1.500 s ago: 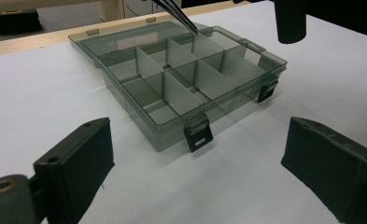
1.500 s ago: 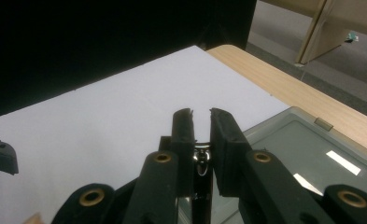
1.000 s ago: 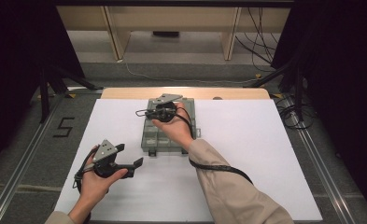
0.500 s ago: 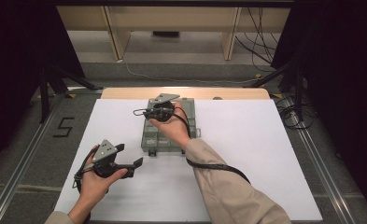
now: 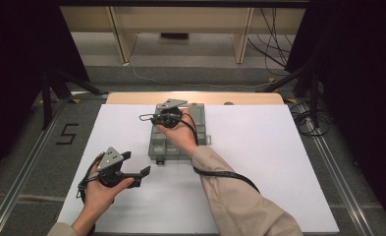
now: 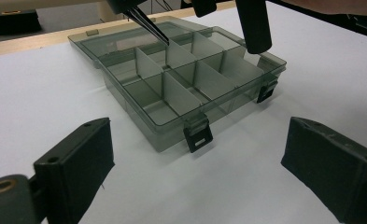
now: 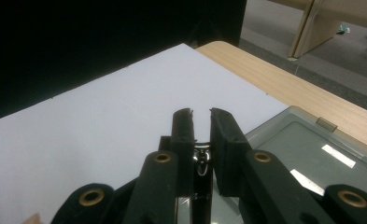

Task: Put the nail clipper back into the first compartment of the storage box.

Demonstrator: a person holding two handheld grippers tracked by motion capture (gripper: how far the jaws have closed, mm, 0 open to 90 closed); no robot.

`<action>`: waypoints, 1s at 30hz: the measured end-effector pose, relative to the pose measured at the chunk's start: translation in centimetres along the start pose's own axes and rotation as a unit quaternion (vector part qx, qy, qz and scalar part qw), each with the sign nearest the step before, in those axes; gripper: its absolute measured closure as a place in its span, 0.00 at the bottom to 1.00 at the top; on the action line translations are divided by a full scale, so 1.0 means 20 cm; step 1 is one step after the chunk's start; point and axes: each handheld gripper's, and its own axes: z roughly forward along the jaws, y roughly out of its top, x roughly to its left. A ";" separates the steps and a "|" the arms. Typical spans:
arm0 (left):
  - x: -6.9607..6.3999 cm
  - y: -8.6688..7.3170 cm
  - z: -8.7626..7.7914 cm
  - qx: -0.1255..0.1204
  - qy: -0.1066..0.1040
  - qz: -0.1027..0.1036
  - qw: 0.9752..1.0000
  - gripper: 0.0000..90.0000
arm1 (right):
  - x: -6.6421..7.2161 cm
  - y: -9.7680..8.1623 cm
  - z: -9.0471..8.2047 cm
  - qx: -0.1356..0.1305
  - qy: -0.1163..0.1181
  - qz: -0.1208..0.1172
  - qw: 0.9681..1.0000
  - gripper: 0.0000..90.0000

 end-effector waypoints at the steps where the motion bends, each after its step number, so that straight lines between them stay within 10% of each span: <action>1: 0.00 0.00 0.00 -0.001 0.000 0.000 1.000 0.09 | 0.00 0.00 0.00 0.002 -0.001 0.001 1.000 0.90; 30: 0.00 0.00 0.00 0.001 0.001 -0.004 1.000 0.09 | 0.00 -0.04 0.07 0.009 -0.006 0.014 1.000 0.90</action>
